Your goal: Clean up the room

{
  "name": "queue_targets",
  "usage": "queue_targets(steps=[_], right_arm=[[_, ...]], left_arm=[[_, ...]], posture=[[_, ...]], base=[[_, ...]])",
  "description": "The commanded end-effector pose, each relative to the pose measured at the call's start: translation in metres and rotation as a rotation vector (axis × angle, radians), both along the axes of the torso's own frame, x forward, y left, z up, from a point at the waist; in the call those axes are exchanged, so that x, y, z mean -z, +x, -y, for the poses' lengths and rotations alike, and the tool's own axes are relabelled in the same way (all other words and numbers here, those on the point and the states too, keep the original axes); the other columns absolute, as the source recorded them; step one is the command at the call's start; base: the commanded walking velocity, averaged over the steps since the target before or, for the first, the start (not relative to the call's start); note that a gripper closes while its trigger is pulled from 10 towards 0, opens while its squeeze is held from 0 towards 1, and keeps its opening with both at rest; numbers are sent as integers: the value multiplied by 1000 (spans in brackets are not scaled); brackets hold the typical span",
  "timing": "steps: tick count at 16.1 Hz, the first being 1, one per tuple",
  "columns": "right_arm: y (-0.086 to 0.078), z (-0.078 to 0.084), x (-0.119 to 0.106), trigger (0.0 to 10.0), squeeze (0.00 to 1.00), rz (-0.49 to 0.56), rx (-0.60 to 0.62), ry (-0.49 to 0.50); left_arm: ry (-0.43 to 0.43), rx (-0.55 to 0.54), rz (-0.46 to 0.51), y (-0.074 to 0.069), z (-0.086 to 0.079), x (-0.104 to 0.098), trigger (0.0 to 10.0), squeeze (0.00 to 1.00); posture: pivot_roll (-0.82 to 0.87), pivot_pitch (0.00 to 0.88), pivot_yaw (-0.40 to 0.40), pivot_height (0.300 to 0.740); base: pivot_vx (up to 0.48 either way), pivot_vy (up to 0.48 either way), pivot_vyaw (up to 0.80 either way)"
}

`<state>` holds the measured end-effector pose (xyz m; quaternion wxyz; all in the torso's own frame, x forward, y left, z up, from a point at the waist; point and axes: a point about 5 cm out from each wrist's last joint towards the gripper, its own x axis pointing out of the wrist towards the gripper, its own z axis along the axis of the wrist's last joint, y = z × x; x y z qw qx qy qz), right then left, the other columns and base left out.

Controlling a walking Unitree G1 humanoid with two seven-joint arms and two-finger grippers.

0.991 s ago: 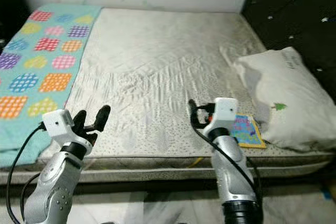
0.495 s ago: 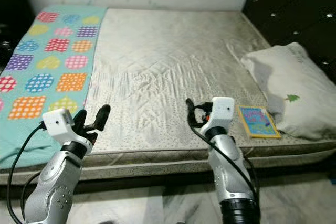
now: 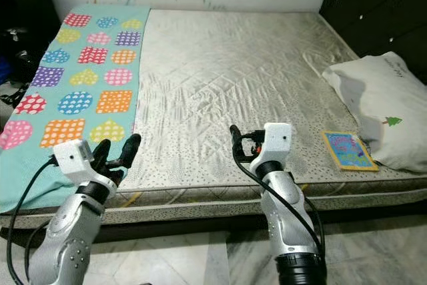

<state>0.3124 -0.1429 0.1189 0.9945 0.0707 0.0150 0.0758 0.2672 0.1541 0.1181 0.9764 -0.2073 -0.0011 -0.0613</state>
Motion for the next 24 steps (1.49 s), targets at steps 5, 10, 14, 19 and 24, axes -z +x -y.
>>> queue_targets(steps=[5, 10, 14, 19, 24], right_arm=[[0, 2, -2, 10000, 0, 10, 12, -12], [0, 2, -2, 10000, 0, 10, 16, -14], [0, 3, -1, 10000, 0, 9, 17, -16], [0, 6, 4, 10000, 0, -3, 24, -27], [1, 7, 4, 10000, 0, -5, 25, -31]], left_arm=[[1, 23, 15, -2, 3, -3, 10000, 0], [2, 30, 12, -1, 3, -3, 10000, 0], [5, 3, -8, 0, 2, -1, 10000, 0], [-10, -16, -27, 1, -1, 2, 10000, 0], [-13, -11, -24, 2, 1, 1, 10000, 0]], posture=[[-24, 99, -50, 740], [-26, 104, -48, 740], [-26, 103, -48, 740], [-25, 104, -47, 740], [-26, 103, -46, 740]], base=[[364, 0, 0], [415, 0, 0], [272, 0, 0], [0, 60, 0], [0, 480, 0]])
